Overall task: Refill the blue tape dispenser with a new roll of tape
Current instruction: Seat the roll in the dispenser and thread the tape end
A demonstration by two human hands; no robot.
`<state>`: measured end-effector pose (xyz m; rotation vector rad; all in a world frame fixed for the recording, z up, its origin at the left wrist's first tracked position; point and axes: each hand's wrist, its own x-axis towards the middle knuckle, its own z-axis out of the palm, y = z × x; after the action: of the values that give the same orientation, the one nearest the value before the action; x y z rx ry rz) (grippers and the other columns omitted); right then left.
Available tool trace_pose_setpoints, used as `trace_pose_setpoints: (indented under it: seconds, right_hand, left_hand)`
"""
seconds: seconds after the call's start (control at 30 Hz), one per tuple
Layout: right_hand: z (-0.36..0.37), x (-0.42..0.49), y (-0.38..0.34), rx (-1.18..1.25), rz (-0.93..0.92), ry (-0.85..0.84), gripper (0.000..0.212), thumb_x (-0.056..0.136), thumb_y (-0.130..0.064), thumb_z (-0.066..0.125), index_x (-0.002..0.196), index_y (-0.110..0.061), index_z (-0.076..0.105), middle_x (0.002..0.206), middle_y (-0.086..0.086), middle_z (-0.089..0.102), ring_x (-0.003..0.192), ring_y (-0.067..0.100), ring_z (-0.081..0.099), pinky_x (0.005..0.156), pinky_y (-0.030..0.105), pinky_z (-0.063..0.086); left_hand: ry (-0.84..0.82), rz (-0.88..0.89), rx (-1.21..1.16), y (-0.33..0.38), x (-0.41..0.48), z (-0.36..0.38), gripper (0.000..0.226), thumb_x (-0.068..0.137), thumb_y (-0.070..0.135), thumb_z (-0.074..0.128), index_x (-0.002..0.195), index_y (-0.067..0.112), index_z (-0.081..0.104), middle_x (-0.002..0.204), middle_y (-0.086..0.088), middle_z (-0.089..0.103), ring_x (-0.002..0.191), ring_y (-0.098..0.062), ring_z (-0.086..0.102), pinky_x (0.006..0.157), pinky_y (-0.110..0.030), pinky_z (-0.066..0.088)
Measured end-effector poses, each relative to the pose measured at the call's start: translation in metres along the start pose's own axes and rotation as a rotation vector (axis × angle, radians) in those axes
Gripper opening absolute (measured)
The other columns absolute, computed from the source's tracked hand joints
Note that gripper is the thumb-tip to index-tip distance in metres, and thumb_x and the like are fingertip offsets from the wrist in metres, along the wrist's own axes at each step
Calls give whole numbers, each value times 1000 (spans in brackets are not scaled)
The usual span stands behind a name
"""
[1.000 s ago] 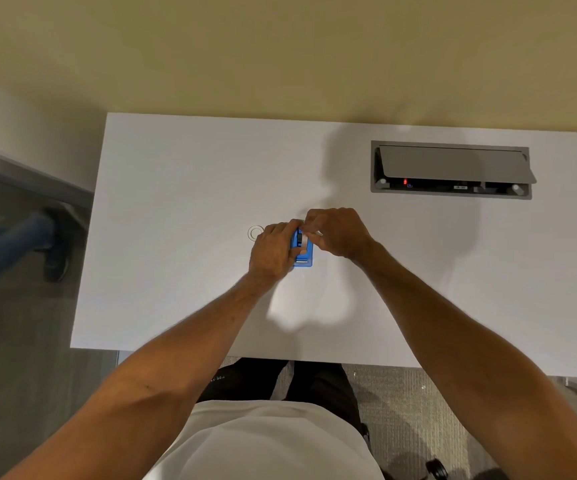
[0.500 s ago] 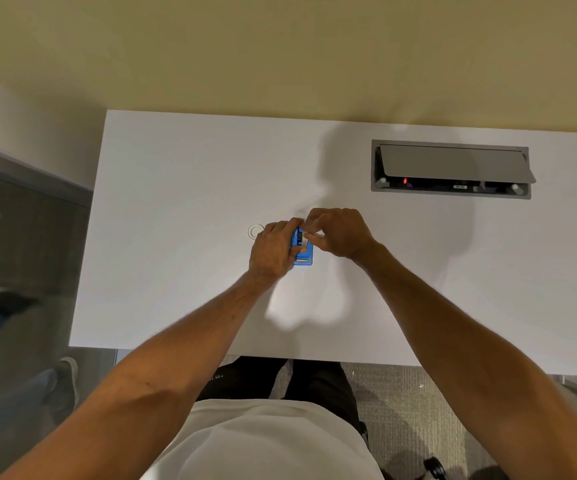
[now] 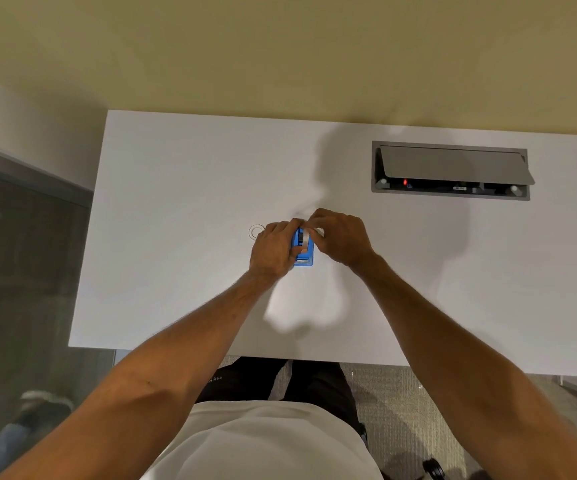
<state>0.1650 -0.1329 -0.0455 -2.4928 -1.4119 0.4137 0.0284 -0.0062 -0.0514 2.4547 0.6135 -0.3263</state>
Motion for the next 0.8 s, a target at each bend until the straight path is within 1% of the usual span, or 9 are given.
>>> trace_pose_setpoints:
  seconds: [0.07,0.13,0.23,0.3,0.4,0.47,0.53,0.63,0.8]
  right_hand:
    - [3,-9,-4,0,-4,53,30,101,-44,55,108,-22,73,100,-8,73,67,15,66,57,20,44]
    - [7,-15,-9,-15,-8,72,30,100,-44,56,107,-21,72,99,-6,72,63,14,61,56,19,37]
    - [5,-12,-14,-23,5,81,27,100,-42,57,102,-20,73,93,-5,70,59,16,61,53,23,45]
    - [2,-9,-15,-41,-39,84,24,98,-39,61,96,-18,72,86,-3,69,55,17,59,51,26,47]
    - [0,-7,-13,-102,-108,93,23,93,-39,68,92,-16,72,79,-2,67,51,11,45,51,21,34]
    - [1,-7,-11,-157,-138,99,24,91,-39,71,92,-16,71,78,-2,68,51,10,40,53,19,31]
    - [3,-8,-11,-188,-140,108,24,89,-38,75,90,-14,71,77,-1,68,47,11,43,50,19,34]
    - [5,-9,-13,-177,-121,120,26,90,-38,74,92,-12,70,80,2,69,48,17,55,51,23,46]
    - [6,-8,-13,-235,-178,111,30,85,-36,80,92,-10,70,79,4,69,46,17,53,48,22,44]
  left_hand:
    - [11,5,-12,0,-1,0,62,100,50,61,151,17,49,139,-5,67,130,-27,62,115,-38,49]
    - [21,12,-20,0,-1,0,61,100,51,60,150,17,50,137,-5,68,128,-27,62,113,-37,50]
    - [24,19,-29,0,-1,0,59,100,51,60,147,15,53,133,-6,69,125,-29,63,111,-38,51]
    - [25,22,-24,1,-2,0,56,100,49,61,144,14,54,132,-7,70,124,-30,64,111,-39,51]
    - [20,19,-17,1,-1,0,54,100,45,63,143,15,54,131,-7,70,125,-29,63,110,-38,50]
    - [11,10,-12,1,0,0,55,100,45,63,144,15,53,133,-7,69,126,-29,63,112,-38,51]
    - [8,5,-7,0,0,0,55,100,45,63,146,16,52,134,-6,69,127,-28,62,113,-39,51]
    - [4,9,-11,-1,-1,0,55,101,46,61,147,18,51,134,-5,68,128,-28,62,113,-41,51]
    - [6,8,-5,-2,0,2,55,101,45,61,147,17,51,134,-5,68,127,-29,62,113,-41,50]
